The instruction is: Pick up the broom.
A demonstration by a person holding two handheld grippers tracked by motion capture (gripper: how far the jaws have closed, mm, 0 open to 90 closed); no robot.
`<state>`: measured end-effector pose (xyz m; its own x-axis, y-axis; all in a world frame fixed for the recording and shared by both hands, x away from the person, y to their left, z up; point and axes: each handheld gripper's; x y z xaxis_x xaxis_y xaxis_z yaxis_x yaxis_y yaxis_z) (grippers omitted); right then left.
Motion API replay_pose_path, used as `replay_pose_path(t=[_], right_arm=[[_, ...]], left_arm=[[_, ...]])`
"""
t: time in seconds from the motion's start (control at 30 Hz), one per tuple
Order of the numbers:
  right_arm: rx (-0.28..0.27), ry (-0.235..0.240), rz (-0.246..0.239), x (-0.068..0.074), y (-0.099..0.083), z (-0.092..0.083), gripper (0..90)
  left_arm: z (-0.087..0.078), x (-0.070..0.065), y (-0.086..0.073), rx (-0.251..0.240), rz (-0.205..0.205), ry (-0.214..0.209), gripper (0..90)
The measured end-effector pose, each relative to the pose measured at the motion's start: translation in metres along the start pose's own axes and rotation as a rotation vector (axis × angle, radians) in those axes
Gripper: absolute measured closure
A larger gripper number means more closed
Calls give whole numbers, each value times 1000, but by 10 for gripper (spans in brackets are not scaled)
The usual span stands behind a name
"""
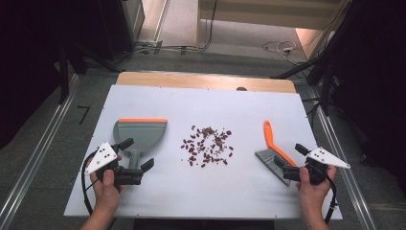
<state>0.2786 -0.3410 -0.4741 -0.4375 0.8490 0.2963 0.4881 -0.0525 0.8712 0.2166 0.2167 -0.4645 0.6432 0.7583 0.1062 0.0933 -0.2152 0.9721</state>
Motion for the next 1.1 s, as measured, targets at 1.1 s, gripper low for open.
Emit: replay_pose_path(t=[1.1], right_arm=[[239,-112,-26,12,80,66,29]], left_arm=[[8,-3,3,26,16,-18,0]])
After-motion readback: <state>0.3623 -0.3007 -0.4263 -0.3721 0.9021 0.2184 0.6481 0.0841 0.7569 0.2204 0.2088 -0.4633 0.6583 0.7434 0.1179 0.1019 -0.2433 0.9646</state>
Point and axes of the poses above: each handheld gripper's, and its own axes: z roughly forward along the jaws, y roughly out of its top, x roughly to its left, and after that the axes turned 13 degrees about z, right-handed
